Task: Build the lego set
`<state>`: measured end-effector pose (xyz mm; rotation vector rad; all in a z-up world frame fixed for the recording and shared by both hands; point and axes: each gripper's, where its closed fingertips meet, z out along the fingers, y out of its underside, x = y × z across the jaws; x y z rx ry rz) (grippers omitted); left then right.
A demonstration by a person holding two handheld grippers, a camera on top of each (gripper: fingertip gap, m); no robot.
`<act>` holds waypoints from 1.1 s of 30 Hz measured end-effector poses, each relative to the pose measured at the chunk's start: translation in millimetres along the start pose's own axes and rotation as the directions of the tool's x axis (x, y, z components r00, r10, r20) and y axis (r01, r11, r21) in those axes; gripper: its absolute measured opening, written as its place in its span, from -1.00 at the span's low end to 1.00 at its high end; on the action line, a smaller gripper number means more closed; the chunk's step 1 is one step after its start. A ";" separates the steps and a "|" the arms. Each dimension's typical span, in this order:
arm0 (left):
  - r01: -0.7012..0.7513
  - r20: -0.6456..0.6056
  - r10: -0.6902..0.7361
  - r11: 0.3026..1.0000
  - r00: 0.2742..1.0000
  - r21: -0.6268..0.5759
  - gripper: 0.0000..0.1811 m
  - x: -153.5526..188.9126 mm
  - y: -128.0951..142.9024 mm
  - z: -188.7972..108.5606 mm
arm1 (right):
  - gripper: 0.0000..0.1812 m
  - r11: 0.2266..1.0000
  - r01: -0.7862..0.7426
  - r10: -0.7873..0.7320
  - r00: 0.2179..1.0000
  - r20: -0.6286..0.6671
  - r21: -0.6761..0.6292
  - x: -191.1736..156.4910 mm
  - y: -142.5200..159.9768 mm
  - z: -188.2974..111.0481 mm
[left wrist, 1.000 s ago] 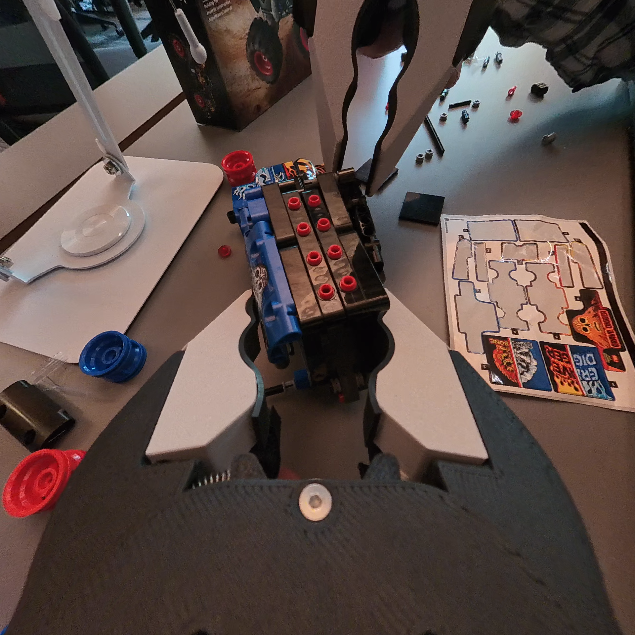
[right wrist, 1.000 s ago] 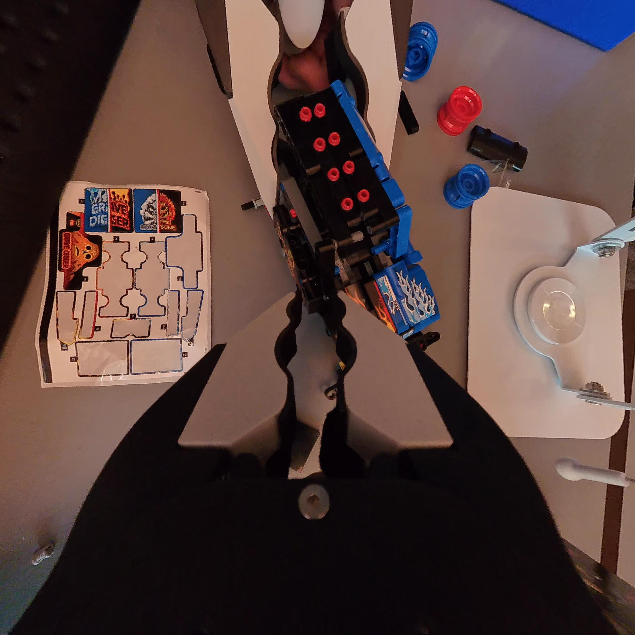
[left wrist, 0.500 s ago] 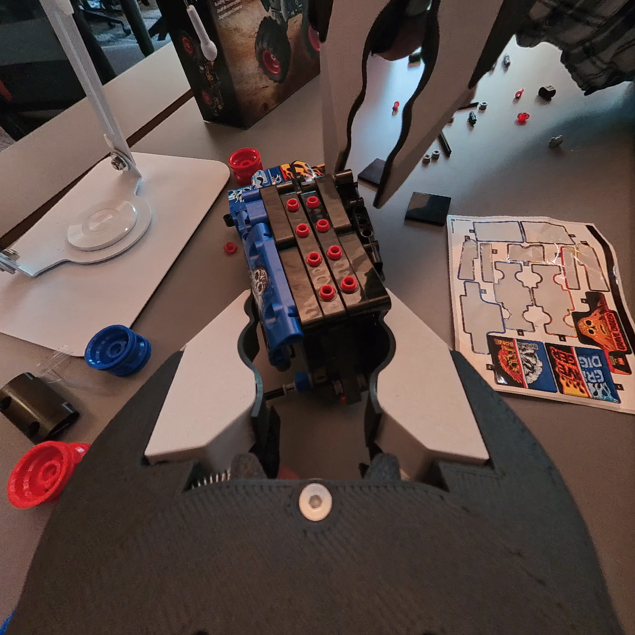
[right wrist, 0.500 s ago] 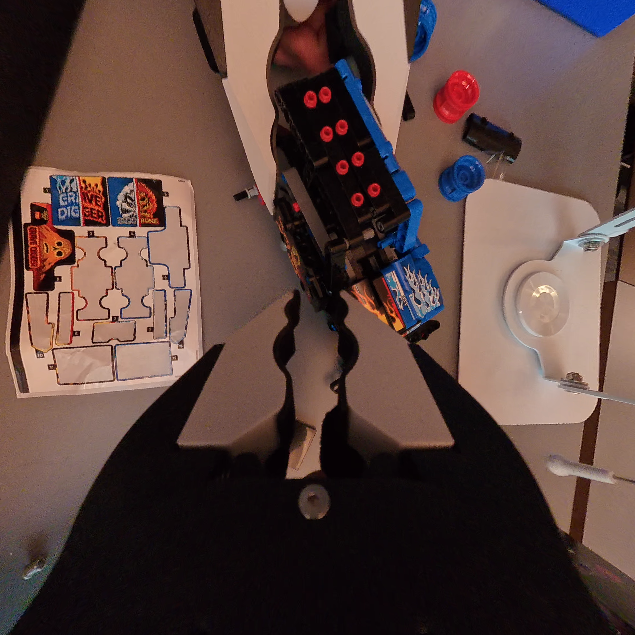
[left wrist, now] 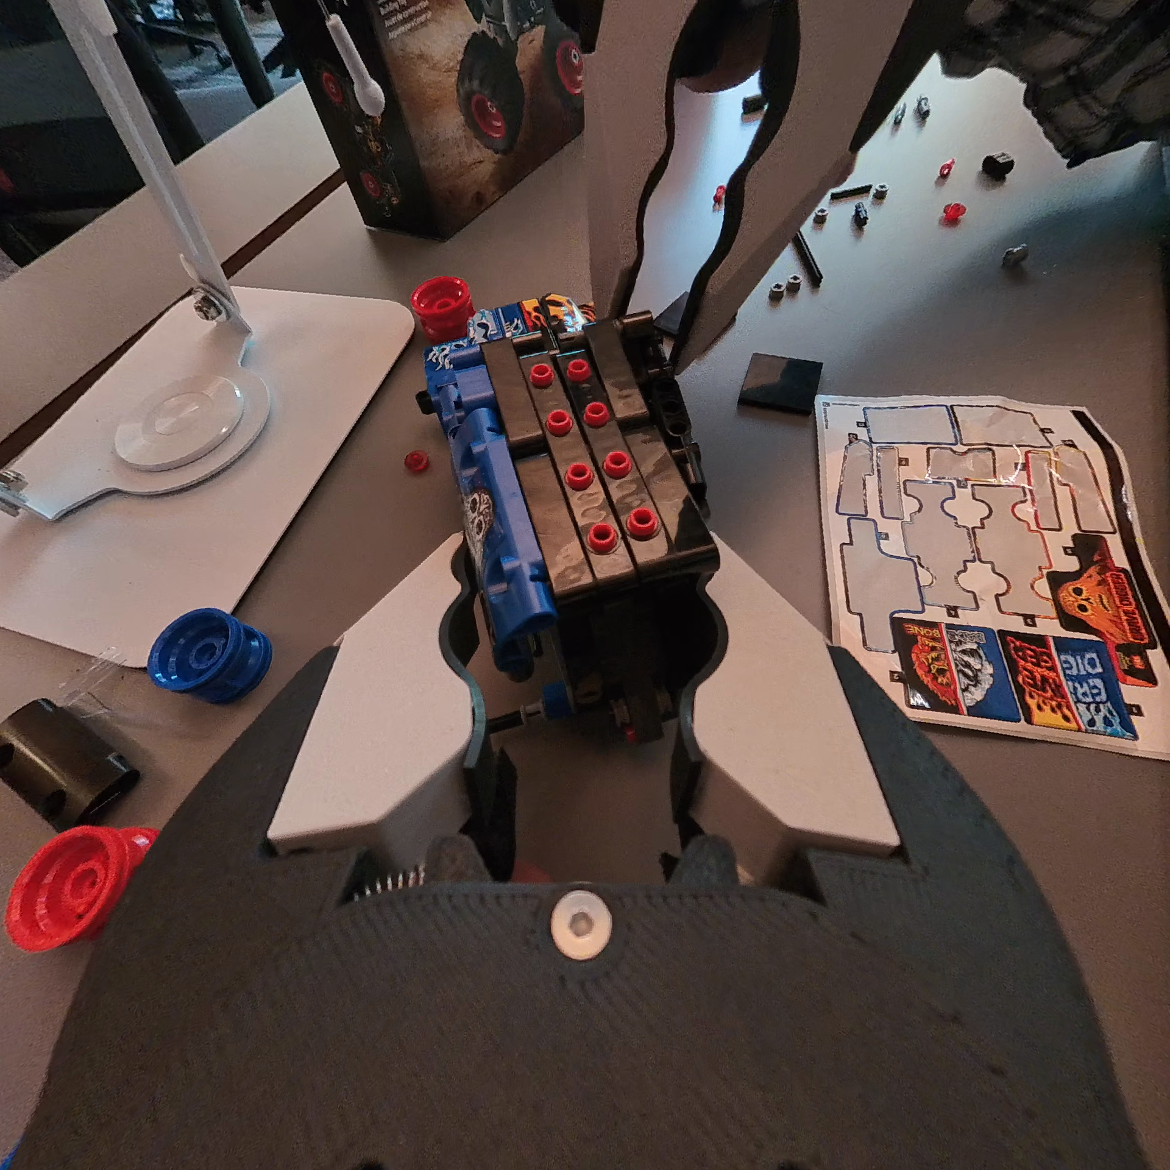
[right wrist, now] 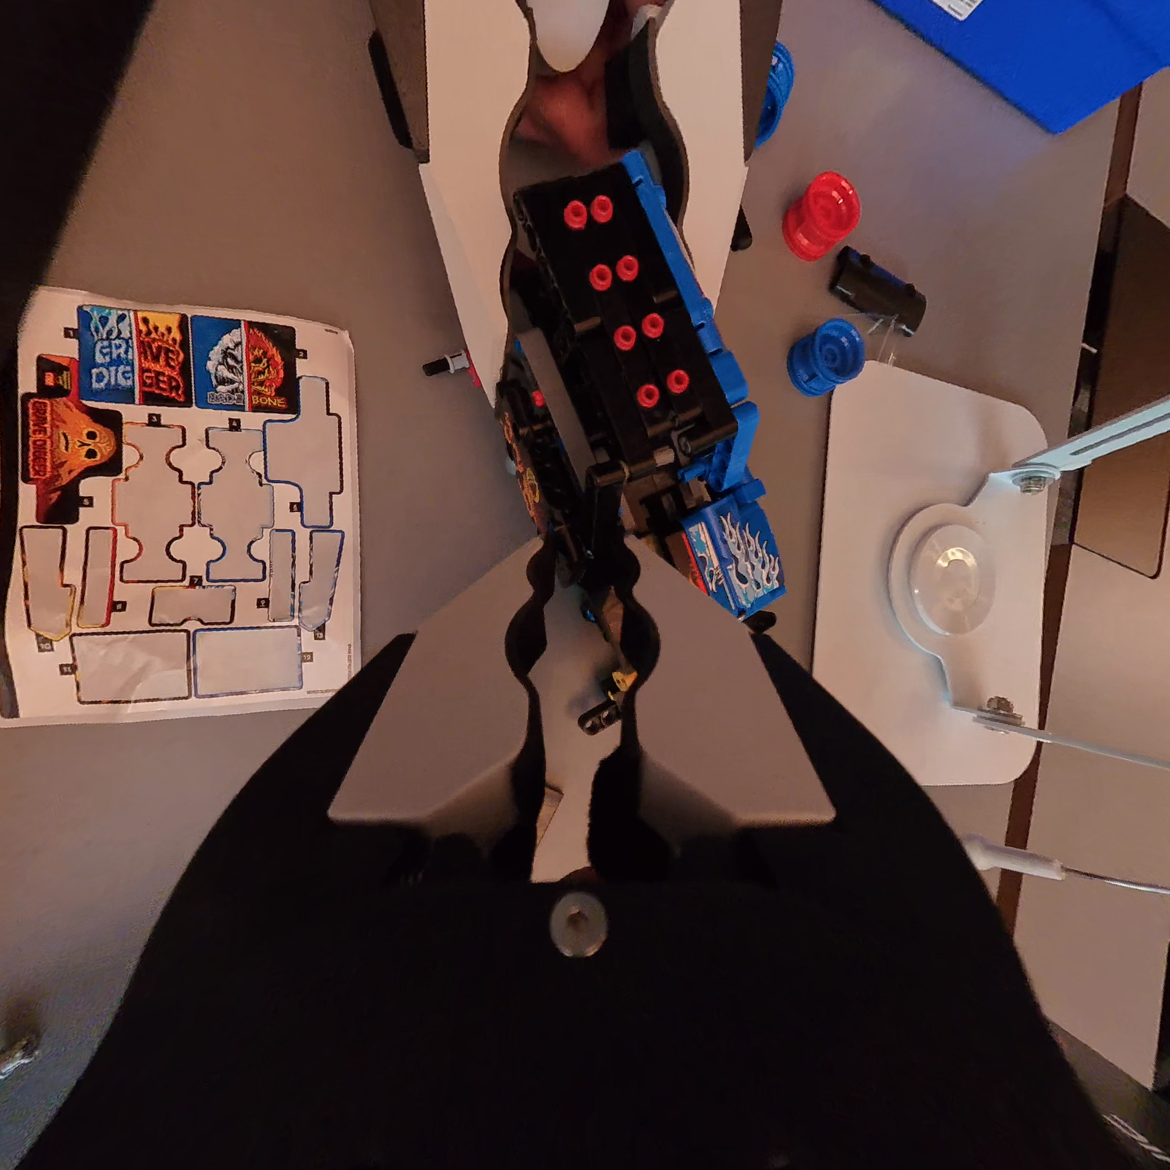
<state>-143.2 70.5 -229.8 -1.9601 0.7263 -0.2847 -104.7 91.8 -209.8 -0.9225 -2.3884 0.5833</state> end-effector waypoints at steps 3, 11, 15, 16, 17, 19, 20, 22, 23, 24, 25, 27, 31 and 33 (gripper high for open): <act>-0.003 0.003 0.003 1.000 1.000 0.001 -0.28 0.1 -0.1 -0.1 | -0.83 1.000 0.006 -0.006 1.000 0.001 0.003 -0.6 0.2 0.0; 0.005 -0.020 -0.005 1.000 1.000 0.000 -0.29 3.0 1.0 0.4 | -0.85 1.000 0.007 -0.008 0.999 0.054 0.027 -7.5 1.0 -2.6; 0.004 -0.023 -0.004 1.000 1.000 -0.003 -0.31 3.0 1.8 0.4 | -0.86 0.999 0.001 -0.003 0.997 0.076 0.038 -10.2 0.9 -3.4; 0.003 -0.024 -0.003 1.000 1.000 -0.003 -0.31 3.3 1.7 0.3 | -0.85 0.999 -0.001 -0.002 0.997 0.080 0.042 -10.4 0.8 -3.5; 0.001 -0.025 -0.001 1.000 1.000 -0.005 -0.31 3.4 1.8 0.1 | -0.86 0.999 -0.005 0.001 0.996 0.085 0.048 -10.7 0.6 -3.4; 0.000 -0.034 -0.001 1.000 0.999 -0.010 -0.31 3.8 2.6 -0.9 | -0.85 0.998 -0.011 0.005 0.995 0.097 0.066 -11.5 -0.5 -3.2; 0.004 -0.041 -0.004 1.000 0.999 -0.013 -0.30 4.2 3.3 -1.6 | -0.85 0.997 -0.014 0.006 0.995 0.103 0.078 -12.0 -1.3 -2.9; 0.008 -0.060 -0.009 1.000 0.998 -0.023 -0.30 5.2 4.9 -4.1 | -0.85 0.995 -0.020 0.009 0.993 0.117 0.096 -13.8 -3.9 -2.1; 0.008 -0.064 -0.009 1.000 0.998 -0.026 -0.30 5.6 5.4 -5.0 | -0.85 0.995 -0.021 0.009 0.993 0.122 0.100 -14.3 -4.6 -1.8; 0.010 -0.069 -0.011 1.000 0.998 -0.029 -0.30 6.2 5.8 -5.7 | -0.85 0.994 -0.023 0.010 0.992 0.127 0.105 -14.7 -5.1 -1.6; 0.007 -0.071 -0.009 0.999 0.997 -0.032 -0.30 6.5 6.2 -6.1 | -0.85 0.994 -0.026 0.011 0.991 0.131 0.109 -15.1 -5.5 -1.6; -0.004 -0.072 0.002 0.999 0.997 -0.036 -0.31 7.1 7.2 -7.0 | -0.86 0.993 -0.027 0.012 0.991 0.136 0.113 -15.9 -6.2 -1.4; -0.026 -0.070 0.022 0.999 0.997 -0.047 -0.31 7.8 8.9 -8.4 | -0.86 0.992 -0.028 0.010 0.989 0.149 0.119 -18.5 -8.1 -0.8; -0.024 -0.073 0.021 0.999 0.997 -0.047 -0.31 8.0 9.2 -8.6 | -0.86 0.992 -0.030 0.010 0.987 0.157 0.122 -19.5 -8.5 -0.7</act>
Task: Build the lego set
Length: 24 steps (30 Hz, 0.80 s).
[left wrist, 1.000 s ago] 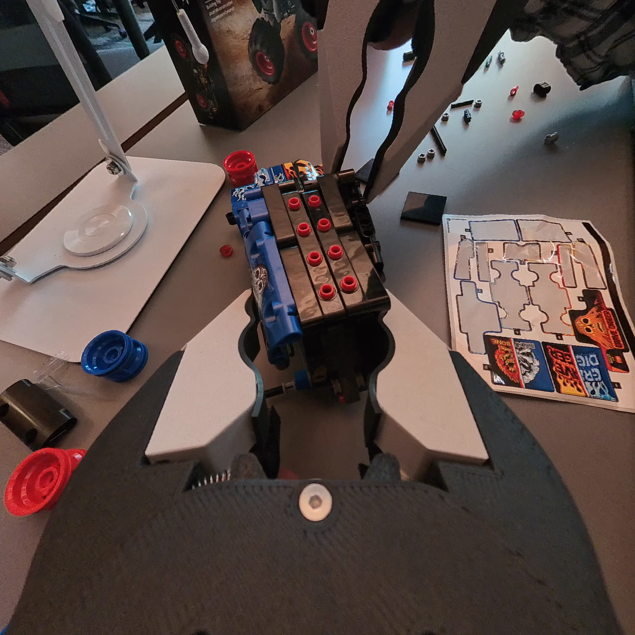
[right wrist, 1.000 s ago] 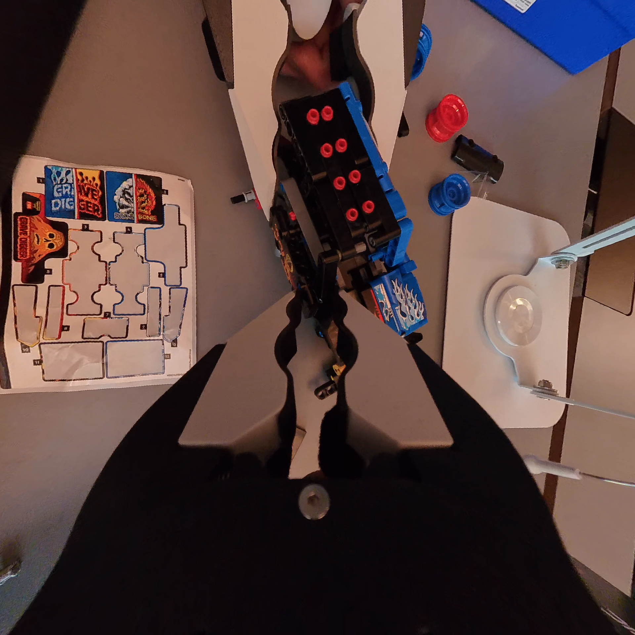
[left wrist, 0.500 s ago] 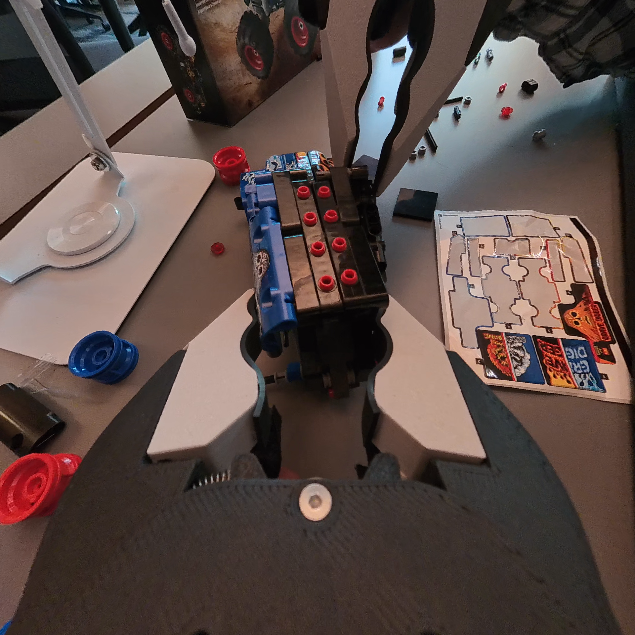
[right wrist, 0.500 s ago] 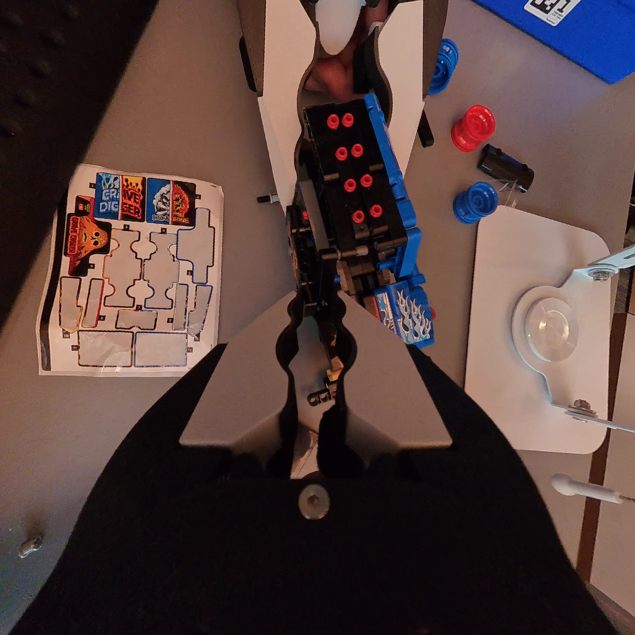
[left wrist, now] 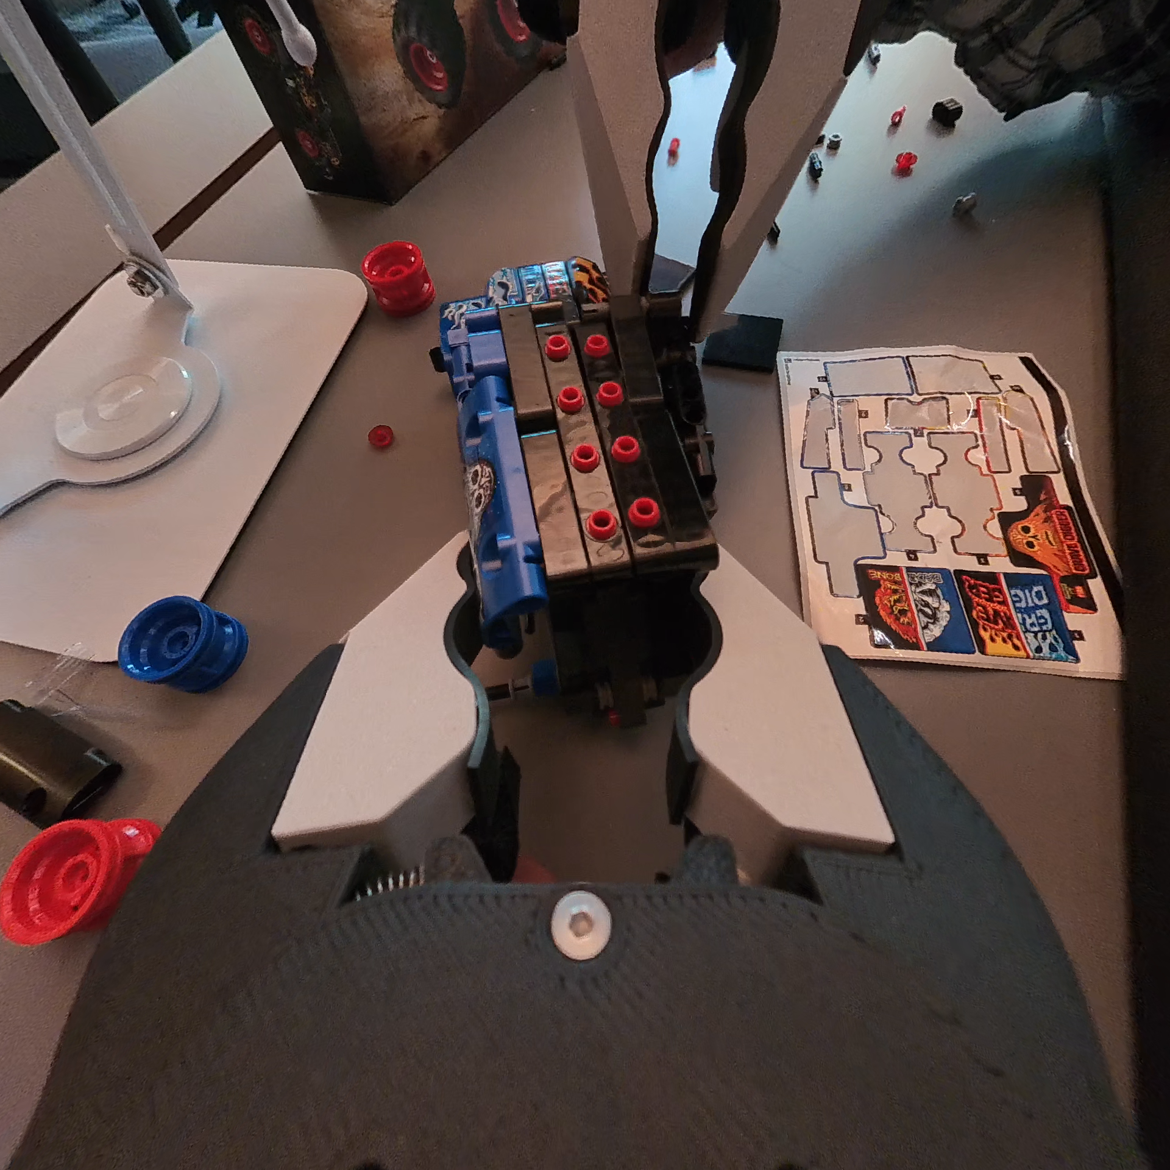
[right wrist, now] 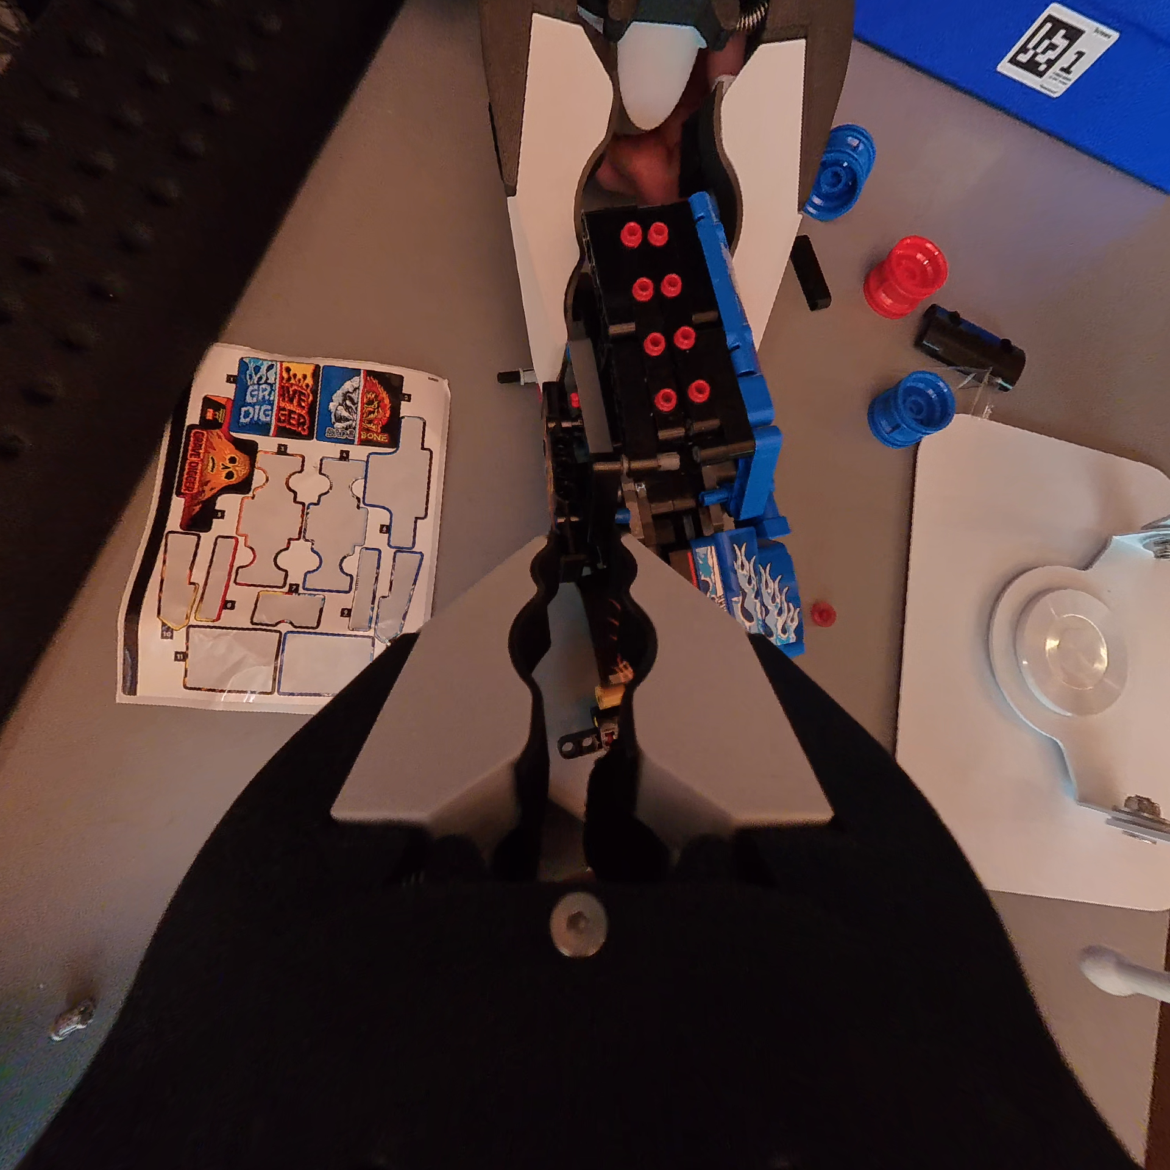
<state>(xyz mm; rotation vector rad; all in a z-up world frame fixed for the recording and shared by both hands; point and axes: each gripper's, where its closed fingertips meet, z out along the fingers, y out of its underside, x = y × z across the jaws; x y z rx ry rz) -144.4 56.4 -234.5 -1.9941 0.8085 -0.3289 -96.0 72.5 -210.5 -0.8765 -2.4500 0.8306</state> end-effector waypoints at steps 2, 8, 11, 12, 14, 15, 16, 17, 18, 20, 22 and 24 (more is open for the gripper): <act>0.012 -0.010 -0.012 1.000 1.000 0.006 -0.32 0.1 0.2 0.1 | -0.86 1.000 -0.004 0.004 1.000 0.006 0.001 -0.4 -0.2 0.3; -0.006 0.003 0.006 1.000 1.000 0.004 -0.33 -0.9 -0.1 -0.3 | -0.86 1.000 -0.021 0.021 0.999 0.034 0.001 -4.5 -1.1 0.2; -0.002 0.040 0.002 1.000 0.999 0.005 -0.35 -8.5 1.1 -1.9 | -0.95 0.999 -0.028 0.026 0.997 0.077 0.021 -11.0 -4.3 1.1; 0.006 0.035 -0.006 1.000 0.999 0.009 -0.35 -8.5 1.1 -1.9 | -0.95 1.000 -0.022 0.020 0.997 0.077 0.020 -10.9 -4.6 1.7; 0.001 0.040 -0.002 1.000 0.999 0.012 -0.35 -8.9 1.1 -1.5 | -0.95 1.000 -0.023 0.022 0.997 0.077 0.019 -10.7 -4.4 1.8; 0.002 0.042 -0.002 1.000 0.999 0.013 -0.35 -9.6 1.3 -1.3 | -0.95 0.999 -0.028 0.026 0.997 0.076 0.022 -10.1 -4.3 1.8; 0.007 0.049 -0.008 1.000 0.999 0.013 -0.34 -11.3 1.6 -1.0 | -0.95 0.999 -0.034 0.032 0.997 0.074 0.023 -9.4 -4.3 2.0; 0.009 0.059 -0.010 1.000 0.998 0.014 -0.34 -13.3 1.9 -0.3 | -0.95 0.999 -0.037 0.036 0.996 0.076 0.025 -9.8 -4.8 2.3; 0.009 0.068 -0.010 1.000 0.998 0.012 -0.33 -14.5 2.3 1.1 | -0.95 0.999 -0.040 0.037 0.996 0.087 0.029 -11.9 -6.2 3.1; 0.010 0.063 -0.009 1.000 0.998 0.000 -0.37 -13.8 4.5 3.8 | -0.93 0.999 -0.038 0.033 0.993 0.117 0.035 -18.8 -9.8 7.9; 0.027 0.058 -0.027 1.000 0.998 0.002 -0.37 -15.2 6.1 3.2 | -0.93 0.999 -0.040 0.037 0.994 0.107 0.026 -18.3 -10.9 10.1; 0.026 0.064 -0.026 1.000 0.998 0.000 -0.36 -16.8 6.7 3.3 | -0.93 0.999 -0.051 0.049 0.994 0.099 0.016 -17.7 -12.0 11.2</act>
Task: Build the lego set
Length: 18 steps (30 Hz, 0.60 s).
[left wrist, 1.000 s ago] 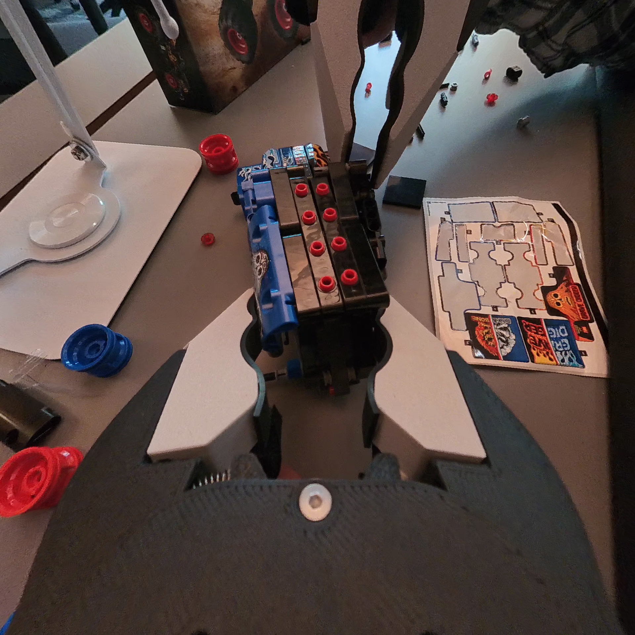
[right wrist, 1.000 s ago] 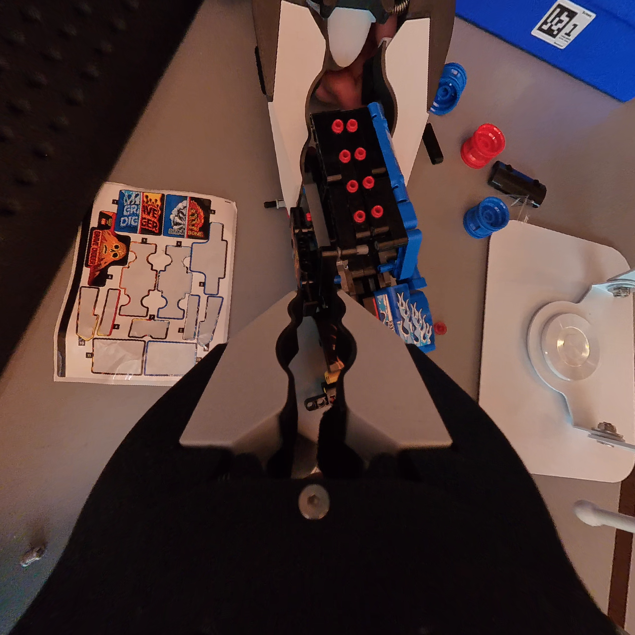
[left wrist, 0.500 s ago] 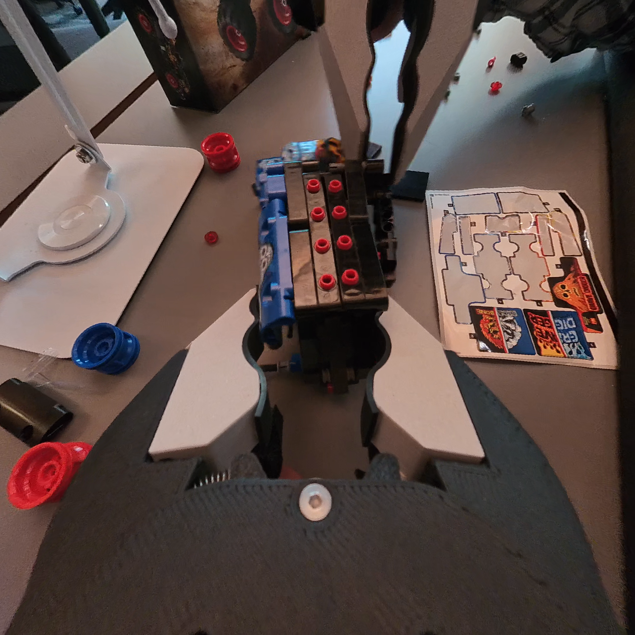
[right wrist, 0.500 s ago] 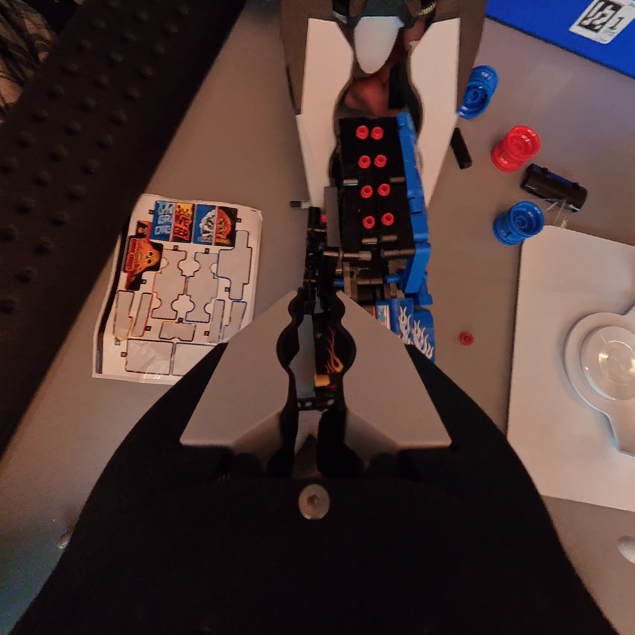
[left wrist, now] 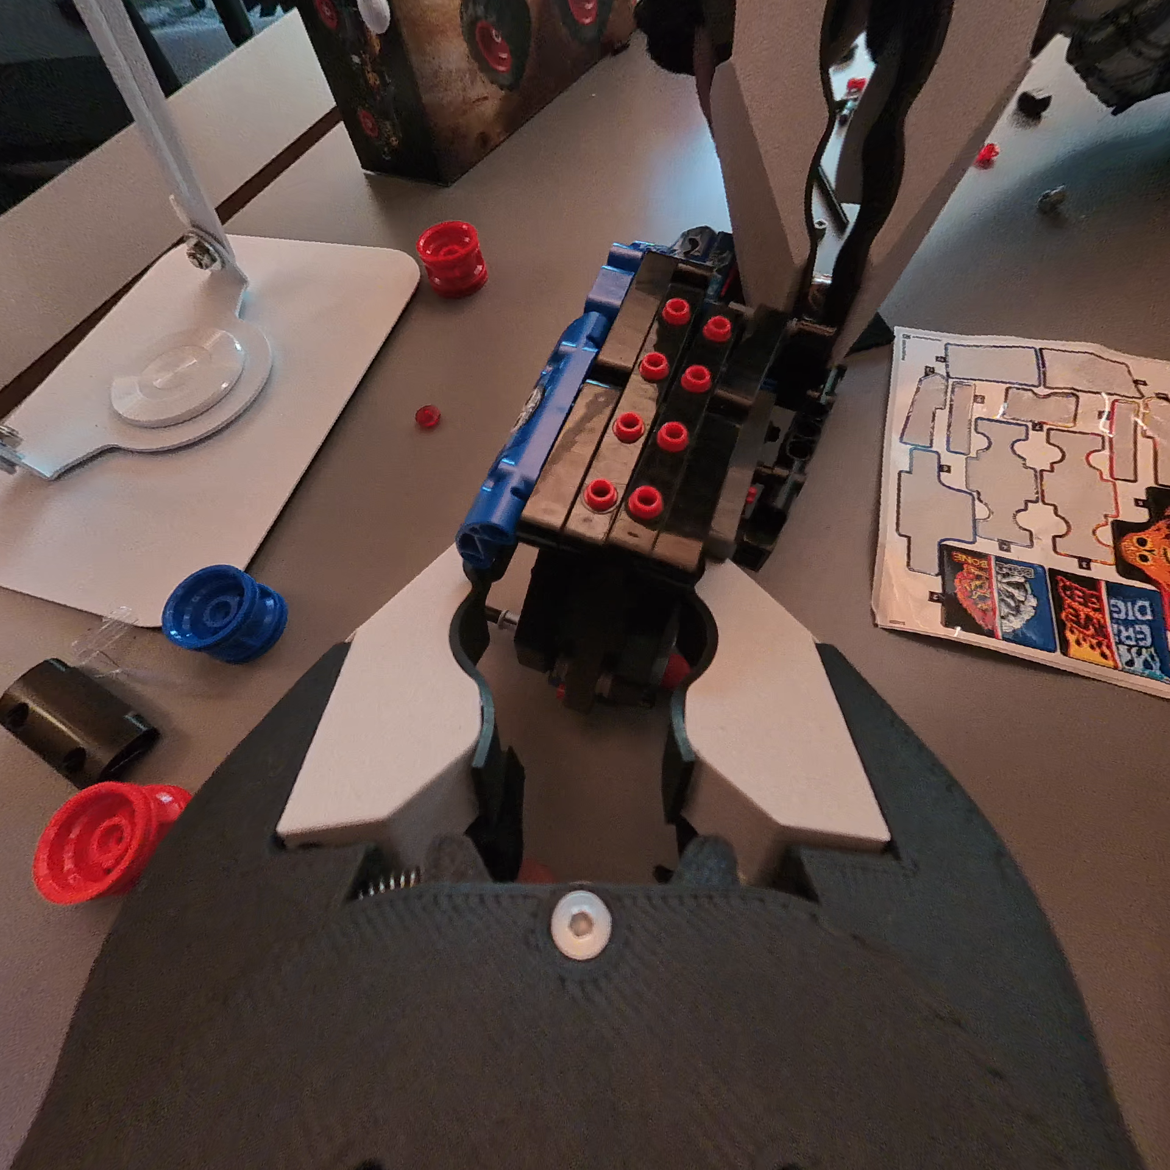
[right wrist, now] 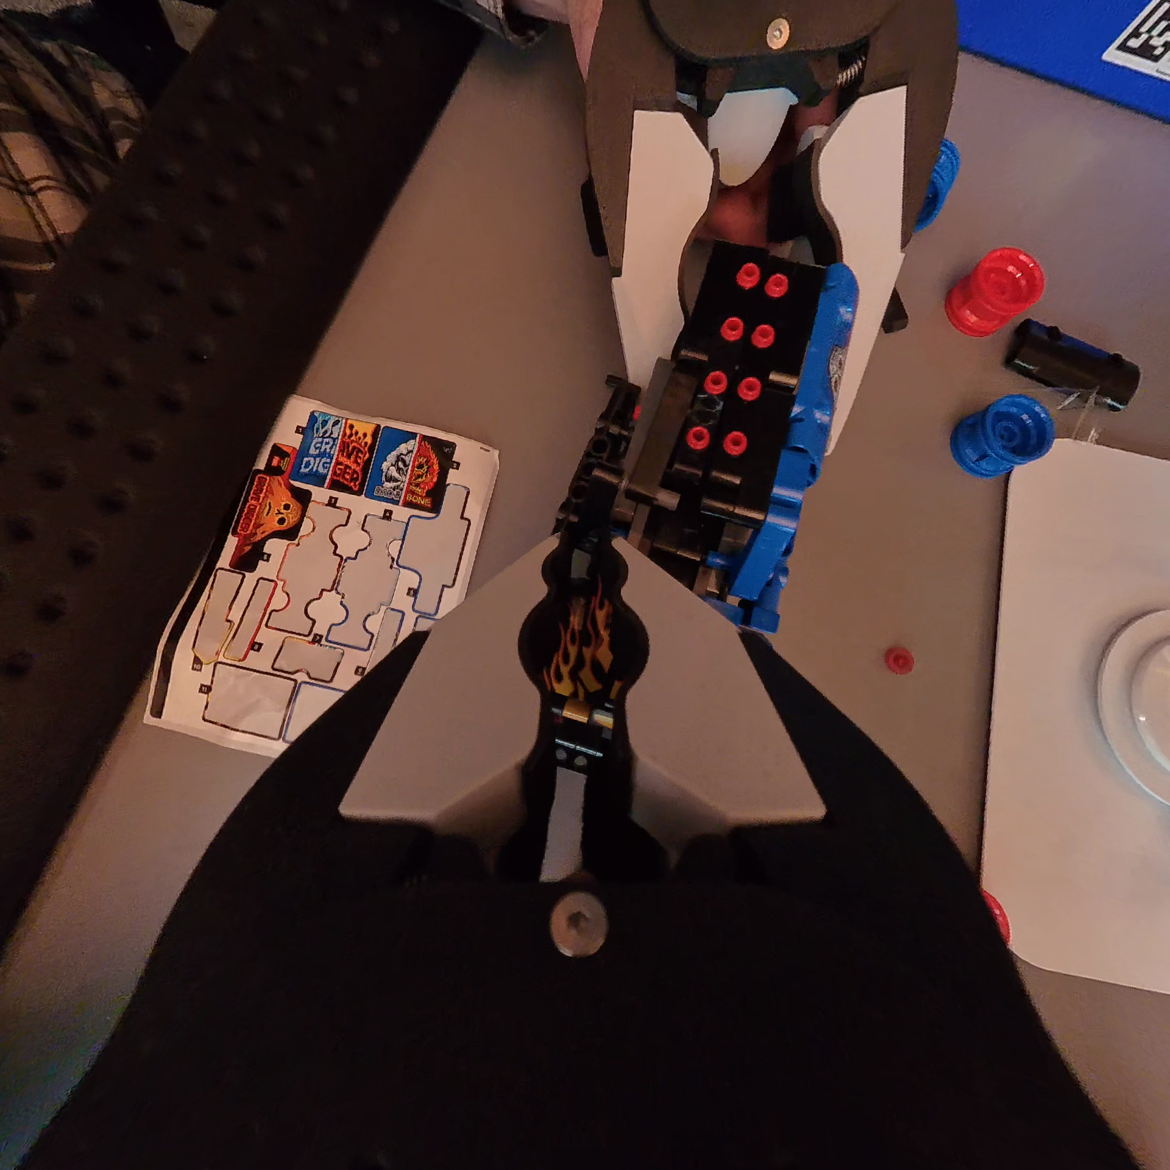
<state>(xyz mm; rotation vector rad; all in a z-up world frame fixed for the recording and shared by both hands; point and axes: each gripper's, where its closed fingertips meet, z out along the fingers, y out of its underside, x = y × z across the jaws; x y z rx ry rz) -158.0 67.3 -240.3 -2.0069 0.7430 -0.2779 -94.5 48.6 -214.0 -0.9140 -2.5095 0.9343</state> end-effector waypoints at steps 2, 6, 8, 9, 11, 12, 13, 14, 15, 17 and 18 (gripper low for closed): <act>0.000 0.008 0.000 1.000 1.000 -0.001 -0.37 -2.2 0.9 -0.9 | -0.93 1.000 -0.011 0.011 1.000 0.002 0.007 -1.0 -2.6 2.8; 0.006 0.013 -0.006 1.000 1.000 -0.006 -0.42 -4.7 2.3 -0.8 | -0.92 1.000 -0.021 0.021 1.000 0.006 0.013 -1.9 -5.3 6.3; 0.010 0.010 -0.010 1.000 1.000 -0.007 -0.42 -4.9 2.4 -0.7 | -0.92 1.000 -0.026 0.026 1.000 0.007 0.016 -2.0 -5.5 6.6; 0.011 0.009 -0.011 1.000 1.000 -0.007 -0.42 -4.8 2.4 -0.8 | -0.91 0.999 -0.028 0.028 1.000 0.007 0.017 -2.5 -5.6 6.9; 0.009 0.010 -0.009 1.000 1.000 -0.006 -0.42 -4.8 2.3 -0.8 | -0.92 0.999 -0.029 0.029 1.000 0.008 0.021 -2.8 -5.5 7.1; 0.009 0.009 -0.009 1.000 1.000 -0.006 -0.42 -4.7 2.3 -0.8 | -0.92 0.999 -0.032 0.032 0.999 0.010 0.024 -2.9 -5.6 7.0; 0.008 0.010 -0.008 1.000 1.000 -0.006 -0.42 -4.7 2.3 -0.8 | -0.92 0.999 -0.034 0.034 0.999 0.011 0.026 -3.0 -5.7 7.0; 0.007 0.010 -0.007 1.000 1.000 -0.006 -0.42 -4.7 2.3 -0.8 | -0.92 0.999 -0.036 0.036 0.999 0.011 0.030 -3.2 -5.8 6.9; 0.007 0.009 -0.007 1.000 1.000 -0.005 -0.42 -4.5 2.1 -0.9 | -0.91 0.999 -0.040 0.039 0.999 0.011 0.036 -3.5 -6.1 6.8; 0.008 0.008 -0.008 1.000 1.000 -0.005 -0.42 -4.4 2.1 -0.9 | -0.92 0.998 -0.044 0.043 0.999 0.007 0.048 -3.6 -6.4 6.4; 0.008 0.007 -0.008 1.000 1.000 -0.005 -0.42 -4.2 2.0 -0.7 | -0.92 0.998 -0.046 0.046 0.999 0.007 0.052 -3.8 -6.4 6.2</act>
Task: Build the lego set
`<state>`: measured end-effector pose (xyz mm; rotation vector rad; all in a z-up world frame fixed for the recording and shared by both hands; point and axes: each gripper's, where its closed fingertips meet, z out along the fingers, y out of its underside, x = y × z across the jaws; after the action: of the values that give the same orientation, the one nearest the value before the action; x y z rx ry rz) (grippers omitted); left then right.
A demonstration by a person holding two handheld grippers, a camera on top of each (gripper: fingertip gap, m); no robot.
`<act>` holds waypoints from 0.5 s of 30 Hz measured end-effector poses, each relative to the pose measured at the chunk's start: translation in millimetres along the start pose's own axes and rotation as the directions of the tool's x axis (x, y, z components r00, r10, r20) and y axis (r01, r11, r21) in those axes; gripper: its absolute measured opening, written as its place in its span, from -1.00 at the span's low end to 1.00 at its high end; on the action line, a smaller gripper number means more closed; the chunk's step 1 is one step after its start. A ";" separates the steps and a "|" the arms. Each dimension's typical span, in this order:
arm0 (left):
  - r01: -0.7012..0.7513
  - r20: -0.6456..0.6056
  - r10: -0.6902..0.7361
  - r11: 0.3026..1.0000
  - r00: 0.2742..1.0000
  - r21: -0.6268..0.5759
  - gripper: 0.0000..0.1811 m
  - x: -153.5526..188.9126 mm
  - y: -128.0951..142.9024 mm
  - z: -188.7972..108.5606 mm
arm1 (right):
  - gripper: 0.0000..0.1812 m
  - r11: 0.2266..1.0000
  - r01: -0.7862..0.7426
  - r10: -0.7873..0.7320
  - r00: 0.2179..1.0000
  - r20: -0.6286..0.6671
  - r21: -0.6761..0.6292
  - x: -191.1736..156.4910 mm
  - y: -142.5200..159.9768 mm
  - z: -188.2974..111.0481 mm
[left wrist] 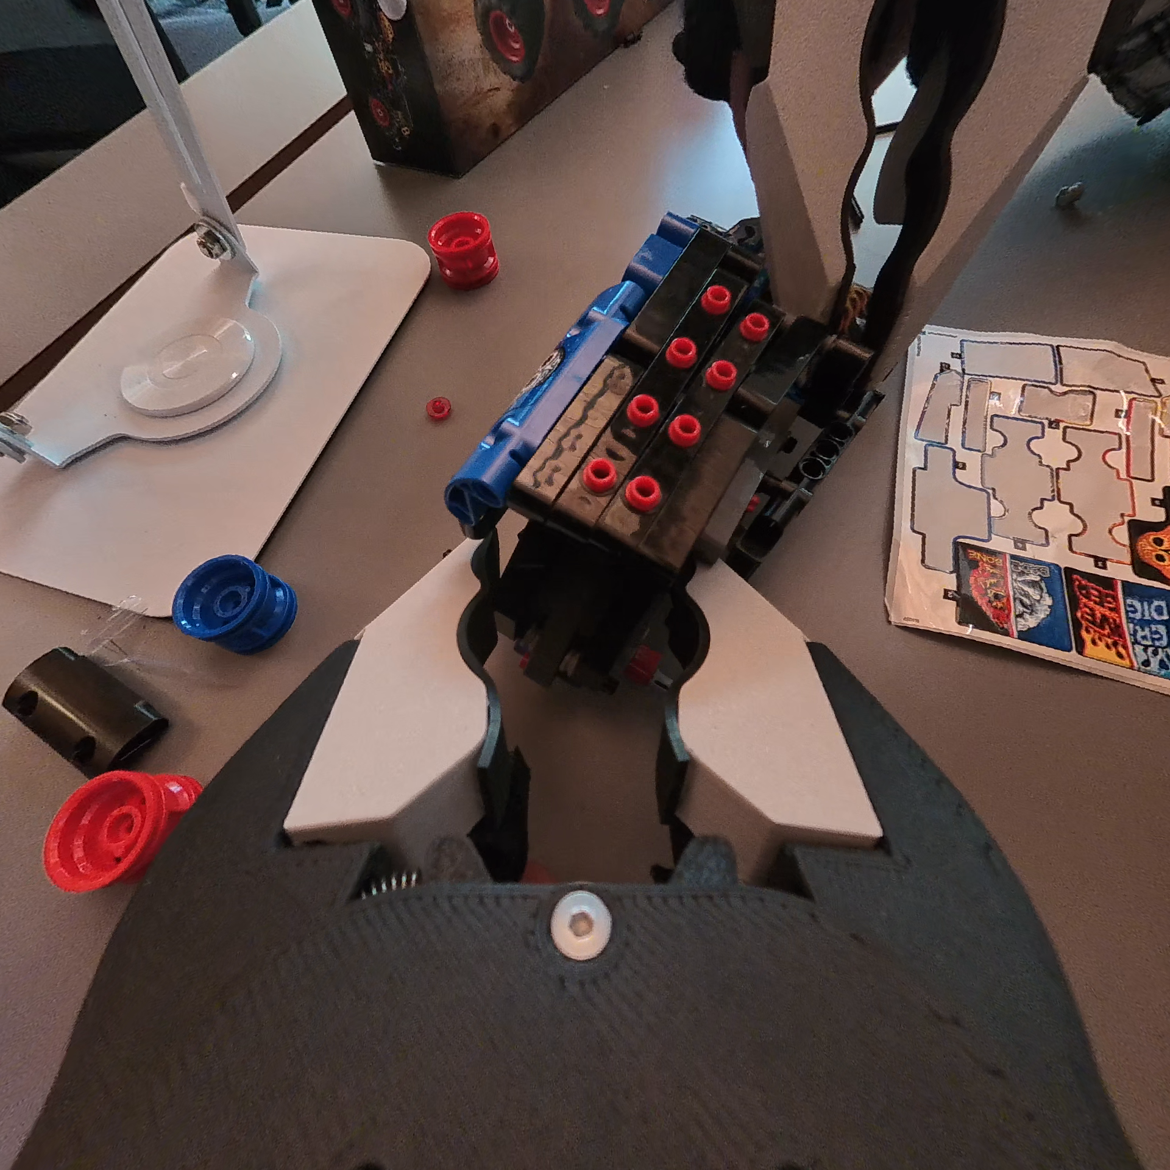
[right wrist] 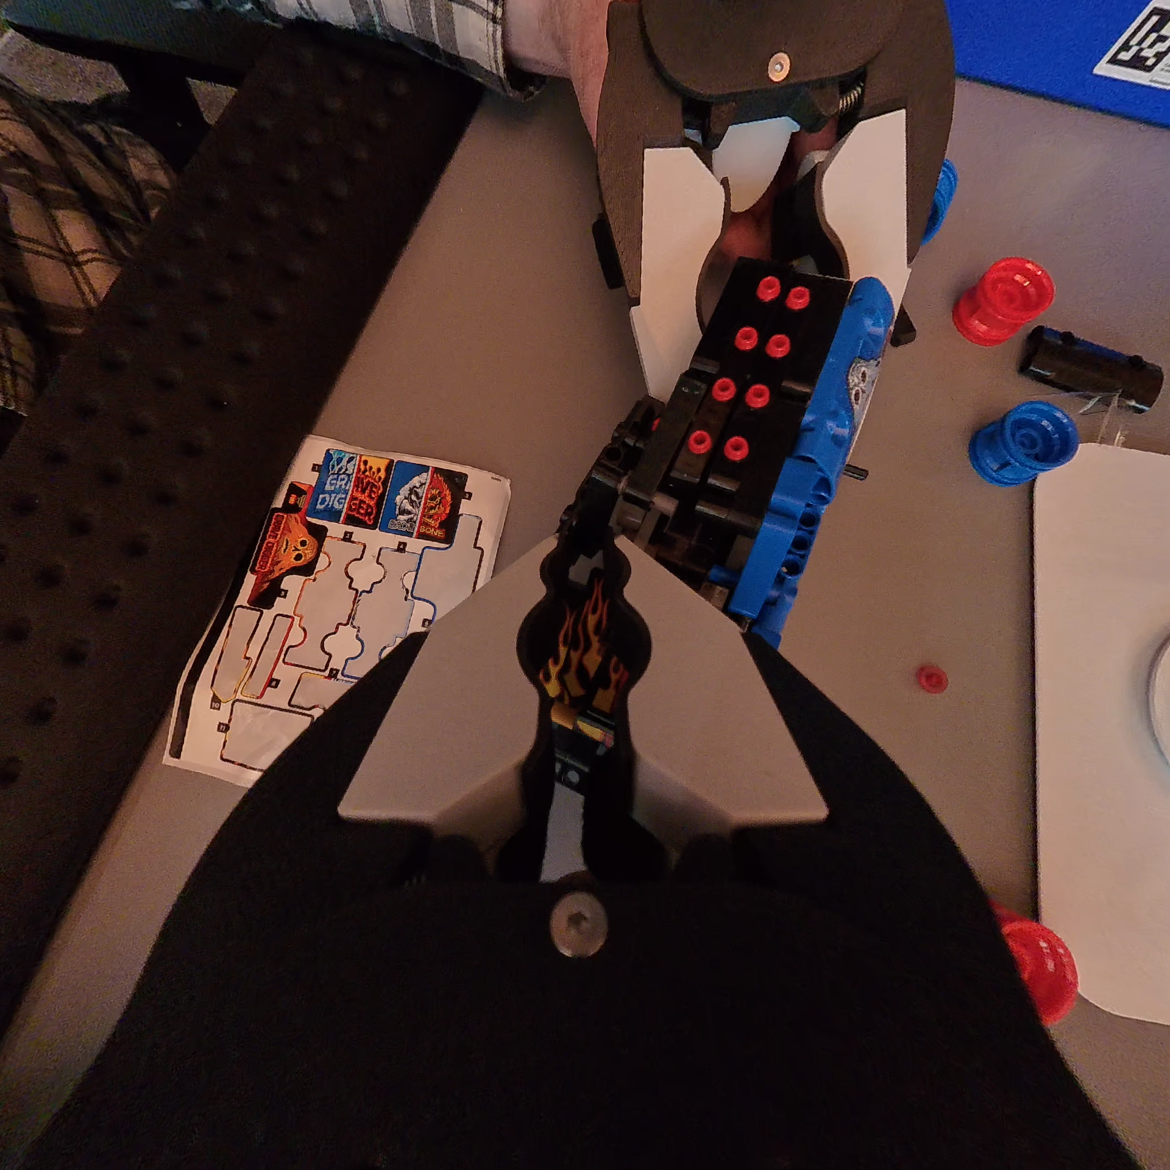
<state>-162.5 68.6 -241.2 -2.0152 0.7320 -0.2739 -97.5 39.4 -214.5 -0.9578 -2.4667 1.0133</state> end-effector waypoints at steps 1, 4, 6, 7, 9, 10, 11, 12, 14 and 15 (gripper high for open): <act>-0.001 0.000 0.001 1.000 1.000 0.000 -0.42 0.2 -0.1 0.1 | -0.92 1.000 -0.001 0.001 1.000 0.000 0.001 -0.4 -0.1 -0.2; -0.002 -0.002 0.002 1.000 1.000 0.000 -0.42 0.7 -0.3 0.4 | -0.92 1.000 -0.001 0.001 1.000 -0.001 -0.001 -1.2 0.0 -0.2; 0.000 -0.003 0.000 1.000 1.000 0.000 -0.42 0.9 -0.4 0.6 | -0.92 1.000 -0.005 0.005 1.000 0.002 0.001 -1.4 0.0 -0.4; -0.001 -0.004 0.001 1.000 1.000 0.000 -0.42 1.3 -0.5 0.7 | -0.92 1.000 -0.009 0.009 1.000 0.007 -0.001 -2.0 0.0 -0.5; -0.001 -0.005 0.001 1.000 1.000 0.000 -0.43 1.6 -0.6 0.8 | -0.92 1.000 -0.008 0.008 1.000 0.005 -0.010 -2.1 0.3 -0.2; -0.001 -0.006 0.001 1.000 1.000 0.000 -0.43 1.7 -0.6 0.8 | -0.92 1.000 -0.003 0.003 1.000 -0.002 -0.022 -2.2 0.7 0.1; -0.004 -0.004 0.004 1.000 1.000 0.000 -0.43 1.8 -0.6 0.8 | -0.92 0.999 0.004 -0.005 1.000 -0.012 -0.037 -2.4 0.9 0.8; -0.003 -0.003 0.003 1.000 1.000 -0.001 -0.43 1.8 -0.5 0.6 | -0.92 0.999 0.012 -0.013 1.000 -0.023 -0.051 -2.7 1.1 1.4; 0.001 -0.002 -0.001 1.000 1.000 -0.002 -0.43 1.8 -0.4 0.8 | -0.92 0.997 0.026 -0.030 0.999 -0.042 -0.075 -2.9 1.6 2.7; 0.005 -0.001 -0.005 1.000 1.000 -0.003 -0.43 1.5 -0.3 0.9 | -0.92 0.996 0.026 -0.030 0.998 -0.048 -0.084 -2.4 2.3 3.2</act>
<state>-160.7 68.4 -241.6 -2.0199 0.7290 -0.2769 -96.3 37.3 -218.5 -0.9590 -2.4919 0.8735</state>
